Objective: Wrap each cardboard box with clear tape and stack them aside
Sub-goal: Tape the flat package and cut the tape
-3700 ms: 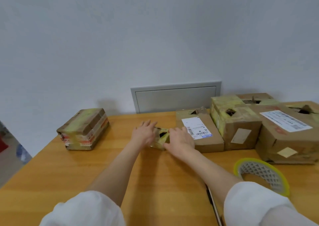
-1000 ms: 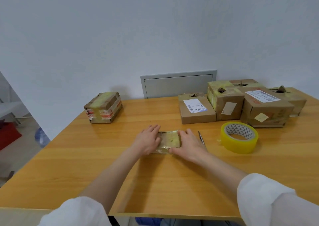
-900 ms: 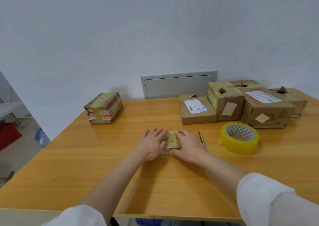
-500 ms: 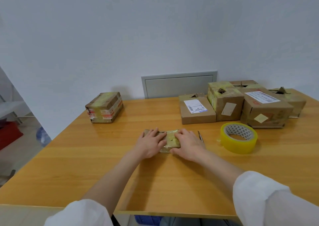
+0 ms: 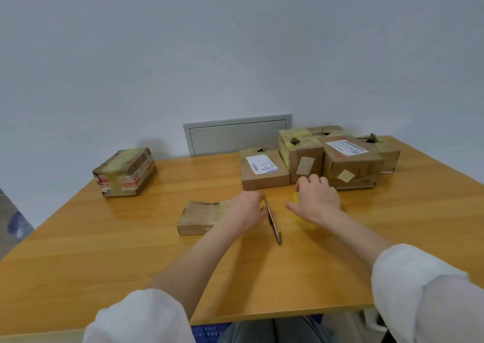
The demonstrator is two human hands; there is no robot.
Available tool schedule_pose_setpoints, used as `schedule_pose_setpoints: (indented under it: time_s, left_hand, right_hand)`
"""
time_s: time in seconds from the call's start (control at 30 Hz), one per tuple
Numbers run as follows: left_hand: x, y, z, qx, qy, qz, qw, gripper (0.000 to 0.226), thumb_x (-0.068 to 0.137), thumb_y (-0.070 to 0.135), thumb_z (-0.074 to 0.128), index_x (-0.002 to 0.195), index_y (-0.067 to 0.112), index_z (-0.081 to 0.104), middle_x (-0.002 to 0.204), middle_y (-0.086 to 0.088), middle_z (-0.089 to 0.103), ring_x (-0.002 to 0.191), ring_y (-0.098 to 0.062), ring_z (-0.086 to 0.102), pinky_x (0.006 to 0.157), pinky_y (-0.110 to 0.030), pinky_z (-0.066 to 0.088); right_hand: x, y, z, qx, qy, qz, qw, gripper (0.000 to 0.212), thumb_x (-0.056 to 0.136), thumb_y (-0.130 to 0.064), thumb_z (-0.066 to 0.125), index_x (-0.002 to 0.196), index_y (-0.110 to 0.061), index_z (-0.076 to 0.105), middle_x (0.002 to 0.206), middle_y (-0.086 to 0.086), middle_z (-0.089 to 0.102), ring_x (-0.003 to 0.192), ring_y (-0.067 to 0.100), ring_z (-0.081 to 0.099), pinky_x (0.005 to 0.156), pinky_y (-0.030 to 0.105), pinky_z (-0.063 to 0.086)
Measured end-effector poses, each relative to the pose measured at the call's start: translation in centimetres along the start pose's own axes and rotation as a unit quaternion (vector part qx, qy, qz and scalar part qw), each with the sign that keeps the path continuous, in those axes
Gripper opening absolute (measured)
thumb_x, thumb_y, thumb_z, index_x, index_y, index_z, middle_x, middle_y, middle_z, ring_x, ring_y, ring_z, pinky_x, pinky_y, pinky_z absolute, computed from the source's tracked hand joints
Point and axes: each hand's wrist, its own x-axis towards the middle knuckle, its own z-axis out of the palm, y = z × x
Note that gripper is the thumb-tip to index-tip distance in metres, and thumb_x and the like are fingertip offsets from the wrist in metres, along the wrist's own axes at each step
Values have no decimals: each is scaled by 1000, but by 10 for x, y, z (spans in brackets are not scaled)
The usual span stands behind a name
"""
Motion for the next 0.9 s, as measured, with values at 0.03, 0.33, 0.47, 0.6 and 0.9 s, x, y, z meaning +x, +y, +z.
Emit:
schedule_pose_setpoints:
  time_s: [0.03, 0.33, 0.47, 0.6, 0.9]
  left_hand:
    - [2, 8, 4, -2, -8, -11, 1000, 37, 90, 32, 54, 122, 13, 60, 120, -9, 63, 109, -27, 59, 87, -38, 51]
    - [4, 44, 23, -208, -122, -81, 967, 23, 84, 10, 64, 105, 2, 59, 94, -15, 65, 63, -25, 69, 50, -29, 57]
    - [18, 69, 30, -254, -128, -73, 956, 14, 87, 9, 65, 89, 13, 51, 95, -13, 62, 39, -3, 59, 42, -21, 52]
    - [26, 61, 20, -220, -85, -67, 969, 31, 91, 12, 57, 121, 8, 59, 111, -11, 63, 74, -22, 68, 68, -31, 57]
    - [-6, -101, -20, -2, 79, -224, 971, 43, 92, 18, 50, 135, 21, 51, 142, -5, 45, 130, -25, 40, 106, -39, 36]
  right_hand:
    - [-1, 7, 2, -4, -17, 3, 1000, 65, 79, -60, 64, 126, -18, 47, 129, 6, 50, 120, 25, 45, 91, 36, 45]
    - [6, 31, -2, -29, -45, -34, 998, 27, 94, -42, 52, 112, -23, 61, 115, 0, 63, 106, 23, 59, 71, 30, 41]
    - [23, 35, -18, 11, 9, -35, 999, 32, 95, -42, 51, 119, -23, 59, 117, 2, 63, 107, 24, 59, 74, 33, 46]
    - [36, 22, -28, 64, 19, -42, 997, 33, 94, -40, 52, 120, -21, 60, 117, 5, 63, 107, 27, 59, 74, 33, 46]
    - [32, -61, 2, 193, -80, -86, 974, 10, 87, -35, 56, 87, -26, 59, 97, 2, 61, 97, 27, 60, 64, 30, 38]
